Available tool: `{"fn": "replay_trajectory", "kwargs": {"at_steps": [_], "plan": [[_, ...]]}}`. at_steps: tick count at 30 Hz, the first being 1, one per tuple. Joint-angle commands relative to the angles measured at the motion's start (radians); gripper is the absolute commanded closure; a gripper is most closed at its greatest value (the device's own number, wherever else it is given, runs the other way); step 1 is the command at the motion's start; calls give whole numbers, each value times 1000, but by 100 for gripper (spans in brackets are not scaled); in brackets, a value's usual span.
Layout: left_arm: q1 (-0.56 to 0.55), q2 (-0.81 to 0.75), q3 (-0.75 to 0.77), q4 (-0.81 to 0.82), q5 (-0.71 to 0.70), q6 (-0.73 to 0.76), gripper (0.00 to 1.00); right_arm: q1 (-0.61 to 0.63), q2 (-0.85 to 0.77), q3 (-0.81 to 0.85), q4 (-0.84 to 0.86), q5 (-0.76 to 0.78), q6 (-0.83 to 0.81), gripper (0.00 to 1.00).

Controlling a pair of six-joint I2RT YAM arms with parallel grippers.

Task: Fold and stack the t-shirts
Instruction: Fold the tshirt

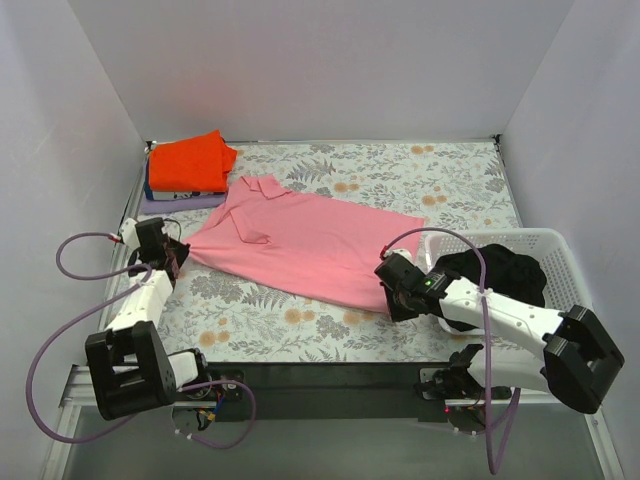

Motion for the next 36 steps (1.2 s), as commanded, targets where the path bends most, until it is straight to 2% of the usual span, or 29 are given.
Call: {"fn": "replay_trajectory", "kwargs": {"at_steps": [1,16,20,22,23,24,25,27,28,29,32,36], "plan": [[14,-36,-40,-51,-60,-43,100,44,-51,4,-129,-14,70,99],[24,-197,-127,-174,-167,-150,100,215,-99,9,-273,-3,236,99],[26,-259,-161,-231,-207,-218,99,277,-99,6,-293,0,289,99],[24,-277,-178,-241,-211,-232,85,297,-92,7,-299,1,302,99],[24,-292,-181,-254,-216,-238,56,301,-88,9,-301,3,309,99],[26,-297,-183,-263,-222,-250,43,304,-82,10,-310,6,314,97],[24,-303,-180,-272,-233,-256,33,309,-80,16,-318,10,317,93],[24,-323,-164,-309,-273,-262,20,320,-85,48,-347,27,331,65],[26,-331,-137,-320,-286,-258,18,321,-88,65,-361,35,331,53],[26,-351,-121,-336,-309,-250,17,326,-91,108,-376,44,332,34],[24,-372,-39,-340,-328,-184,17,329,-99,214,-431,107,314,27],[20,-371,44,-330,-258,-109,16,331,-44,353,-445,179,233,25]]}}
